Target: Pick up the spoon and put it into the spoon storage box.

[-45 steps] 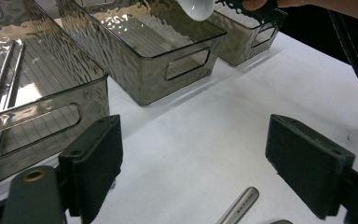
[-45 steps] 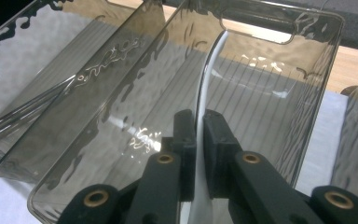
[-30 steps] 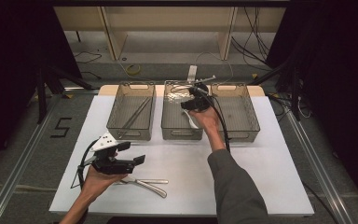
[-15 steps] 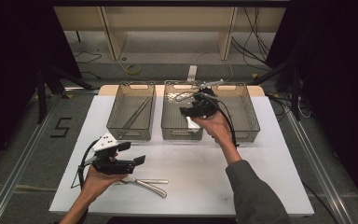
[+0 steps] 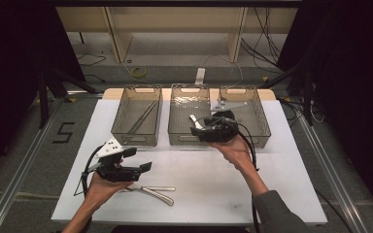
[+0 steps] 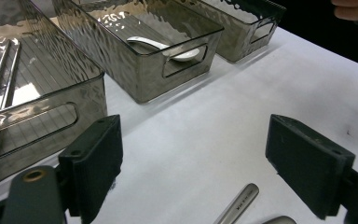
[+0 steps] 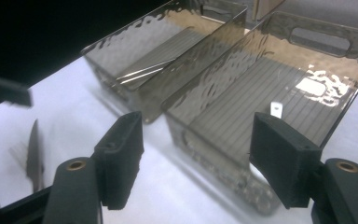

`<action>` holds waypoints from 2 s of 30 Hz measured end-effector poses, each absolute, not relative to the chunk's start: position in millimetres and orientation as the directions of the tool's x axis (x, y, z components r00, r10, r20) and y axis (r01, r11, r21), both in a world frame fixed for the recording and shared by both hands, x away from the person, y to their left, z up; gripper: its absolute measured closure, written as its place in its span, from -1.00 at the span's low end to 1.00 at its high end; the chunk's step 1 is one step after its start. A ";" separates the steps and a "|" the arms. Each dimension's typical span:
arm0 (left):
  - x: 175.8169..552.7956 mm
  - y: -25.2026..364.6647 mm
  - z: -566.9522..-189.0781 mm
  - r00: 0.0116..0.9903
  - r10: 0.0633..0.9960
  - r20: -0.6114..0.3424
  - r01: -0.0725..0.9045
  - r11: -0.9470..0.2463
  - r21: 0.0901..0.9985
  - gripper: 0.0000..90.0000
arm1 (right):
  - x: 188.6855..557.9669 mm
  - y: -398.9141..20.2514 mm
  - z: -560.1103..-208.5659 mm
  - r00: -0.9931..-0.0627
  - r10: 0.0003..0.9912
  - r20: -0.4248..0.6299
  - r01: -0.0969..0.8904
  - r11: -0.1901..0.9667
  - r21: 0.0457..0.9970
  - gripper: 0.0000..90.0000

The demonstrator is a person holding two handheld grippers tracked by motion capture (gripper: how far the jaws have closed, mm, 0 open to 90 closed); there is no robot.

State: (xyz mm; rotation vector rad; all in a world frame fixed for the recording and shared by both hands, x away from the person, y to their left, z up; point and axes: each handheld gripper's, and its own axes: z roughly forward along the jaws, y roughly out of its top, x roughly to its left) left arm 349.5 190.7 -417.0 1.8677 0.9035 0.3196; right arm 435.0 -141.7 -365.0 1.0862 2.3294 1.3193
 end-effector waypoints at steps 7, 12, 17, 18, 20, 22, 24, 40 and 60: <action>349.4 190.3 -417.1 0.689 0.706 -0.166 0.445 -0.231 0.865 -0.59 | 403.8 -160.5 -368.5 -0.700 0.699 0.147 0.459 0.283 0.842 -0.23; 349.4 190.5 -416.7 0.688 0.707 -0.165 0.443 -0.229 0.867 -0.59 | 387.9 -176.0 -373.5 -0.693 0.703 0.161 0.457 0.255 0.852 -0.24; 349.8 190.3 -416.9 0.689 0.705 -0.165 0.446 -0.233 0.864 -0.59 | 375.6 -188.4 -382.0 -0.686 0.706 0.176 0.453 0.225 0.863 -0.24; 349.6 190.2 -416.9 0.691 0.704 -0.165 0.445 -0.233 0.865 -0.59 | 373.3 -190.8 -383.9 -0.681 0.709 0.184 0.457 0.214 0.863 -0.25; 349.5 189.9 -416.7 0.692 0.703 -0.164 0.445 -0.236 0.864 -0.59 | 369.4 -195.5 -388.1 -0.679 0.706 0.201 0.456 0.191 0.870 -0.25; 349.4 189.5 -416.8 0.693 0.702 -0.162 0.445 -0.239 0.863 -0.59 | 365.7 -198.4 -390.9 -0.679 0.706 0.201 0.455 0.189 0.870 -0.25; 349.2 189.3 -416.5 0.694 0.702 -0.162 0.444 -0.240 0.863 -0.59 | 362.4 -201.6 -392.2 -0.675 0.711 0.194 0.447 0.186 0.875 -0.26; 349.0 184.4 -413.6 0.736 0.665 -0.128 0.451 -0.340 0.826 -0.59 | 340.1 -220.2 -406.6 -0.658 0.723 0.213 0.463 0.165 0.871 -0.28; 348.7 168.5 -423.5 0.813 0.581 -0.018 0.456 -0.618 0.641 -0.54 | 320.6 -233.2 -422.6 -0.641 0.731 0.231 0.475 0.142 0.868 -0.32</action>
